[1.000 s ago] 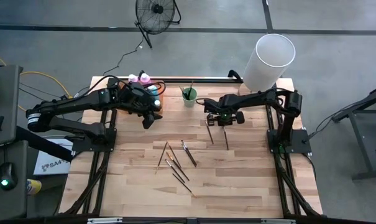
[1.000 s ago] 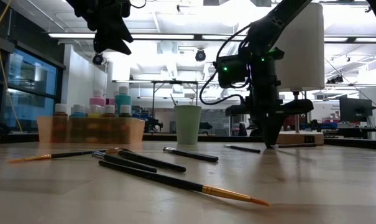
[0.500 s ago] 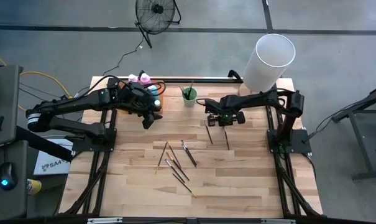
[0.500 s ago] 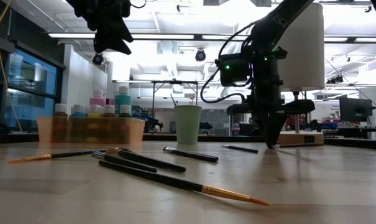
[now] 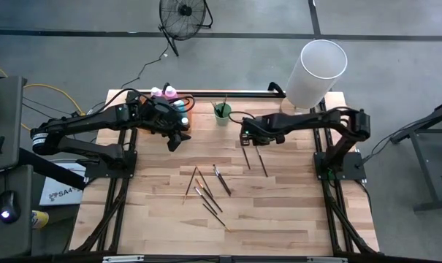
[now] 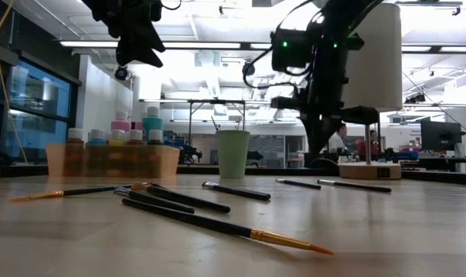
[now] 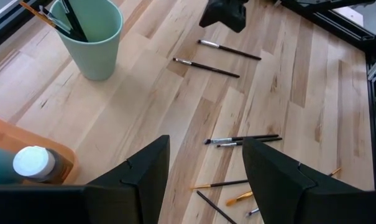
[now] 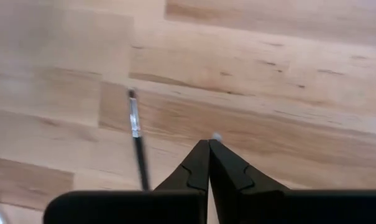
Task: Pick & Place Paint Supplies
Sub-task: Put the black paint brush into the green cup
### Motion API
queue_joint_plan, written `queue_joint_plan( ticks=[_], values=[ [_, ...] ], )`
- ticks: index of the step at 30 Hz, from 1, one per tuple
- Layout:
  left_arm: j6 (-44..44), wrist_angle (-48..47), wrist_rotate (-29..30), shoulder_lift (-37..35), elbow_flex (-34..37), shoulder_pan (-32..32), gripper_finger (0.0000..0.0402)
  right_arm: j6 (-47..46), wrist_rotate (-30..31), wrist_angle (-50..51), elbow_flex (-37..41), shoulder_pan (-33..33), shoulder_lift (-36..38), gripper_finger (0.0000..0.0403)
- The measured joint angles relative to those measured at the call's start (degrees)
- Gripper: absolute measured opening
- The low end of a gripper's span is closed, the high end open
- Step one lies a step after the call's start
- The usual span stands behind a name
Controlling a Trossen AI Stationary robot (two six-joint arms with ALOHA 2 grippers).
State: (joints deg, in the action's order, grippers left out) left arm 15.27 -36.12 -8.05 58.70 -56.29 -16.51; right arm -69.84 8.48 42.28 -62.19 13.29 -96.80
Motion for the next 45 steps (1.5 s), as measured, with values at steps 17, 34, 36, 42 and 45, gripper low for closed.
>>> queue_joint_plan(
  ticks=[17,34,36,42,45],
  values=[
    [2.0,0.5,-0.1,0.0,0.0,0.0,0.02,14.5,-6.4,8.0,-0.1,3.6,-1.5,0.0112],
    [3.3,0.4,0.0,0.0,0.0,0.0,0.02,19.1,-8.9,3.2,-0.1,2.4,-7.7,0.0135],
    [3.3,0.4,0.0,0.0,0.0,0.0,0.02,19.3,-9.1,2.9,-0.1,2.7,-7.7,0.0131],
    [3.3,0.4,0.0,0.0,0.0,0.0,0.02,24.6,-10.2,1.7,-0.1,2.9,-7.4,0.0128],
    [3.3,0.4,0.0,0.0,0.0,0.0,0.02,28.9,-11.0,-0.5,-0.2,2.5,-7.0,0.0128]
  ],
)
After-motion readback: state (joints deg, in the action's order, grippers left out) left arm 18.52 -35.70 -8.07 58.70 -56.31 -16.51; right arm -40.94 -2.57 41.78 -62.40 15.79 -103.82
